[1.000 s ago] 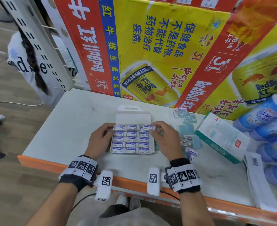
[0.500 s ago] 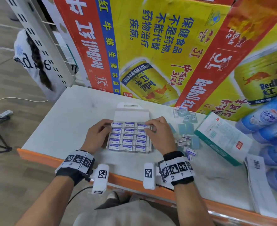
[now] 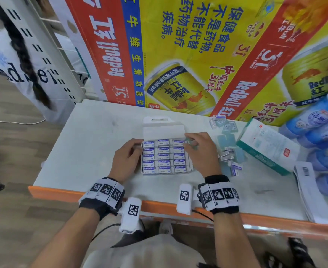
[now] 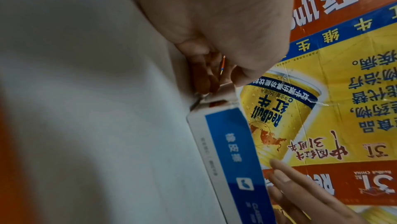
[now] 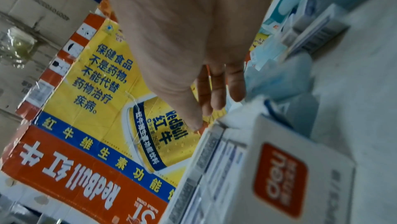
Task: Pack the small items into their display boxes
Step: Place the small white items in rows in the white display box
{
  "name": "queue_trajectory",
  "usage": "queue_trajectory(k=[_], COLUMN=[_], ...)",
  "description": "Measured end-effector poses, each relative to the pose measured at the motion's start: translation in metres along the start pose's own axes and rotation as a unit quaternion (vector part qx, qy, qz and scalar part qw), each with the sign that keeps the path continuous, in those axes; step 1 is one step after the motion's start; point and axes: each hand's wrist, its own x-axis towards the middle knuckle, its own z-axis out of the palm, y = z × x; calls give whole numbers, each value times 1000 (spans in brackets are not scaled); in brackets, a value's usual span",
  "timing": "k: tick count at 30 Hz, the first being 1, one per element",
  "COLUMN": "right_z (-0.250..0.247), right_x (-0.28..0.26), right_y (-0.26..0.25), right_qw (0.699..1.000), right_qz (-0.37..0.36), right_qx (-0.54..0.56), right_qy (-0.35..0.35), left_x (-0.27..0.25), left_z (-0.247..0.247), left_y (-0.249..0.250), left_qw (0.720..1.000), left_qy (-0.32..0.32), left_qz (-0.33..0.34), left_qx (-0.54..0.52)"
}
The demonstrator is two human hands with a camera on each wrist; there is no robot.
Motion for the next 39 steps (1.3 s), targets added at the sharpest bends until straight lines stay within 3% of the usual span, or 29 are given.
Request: queue_trajectory(k=[4,7,13,19,24,33,39], right_z=[-15,-33,-59,-63,-55,-55,-53], right_x=[-11,-22,-35,-28,-17,-9,-3], right_y=[4,19,44,47,45,51,39], right_qw=[997,993,988,978,963,993,993], right_qz=[10,50,101,108,113,93,97], right_qx=[-15,-47,-104,-161,-220,-72,59], right_qy=[79,96,52,-81,-105,-9,20], left_x=[0,0,0,0,-3,-5,-6], left_z=[-1,0,3,5,6,7,4], left_y=[-1,0,-2,-2,1,4,6], left_qw=[1000,1000,1000,1000,999,999,999], left_qy=[-7,-5,8,26,34,33,34], left_qz=[20,18,8,3,-4,-24,-25], left_qx=[11,12,0,7,14,5,4])
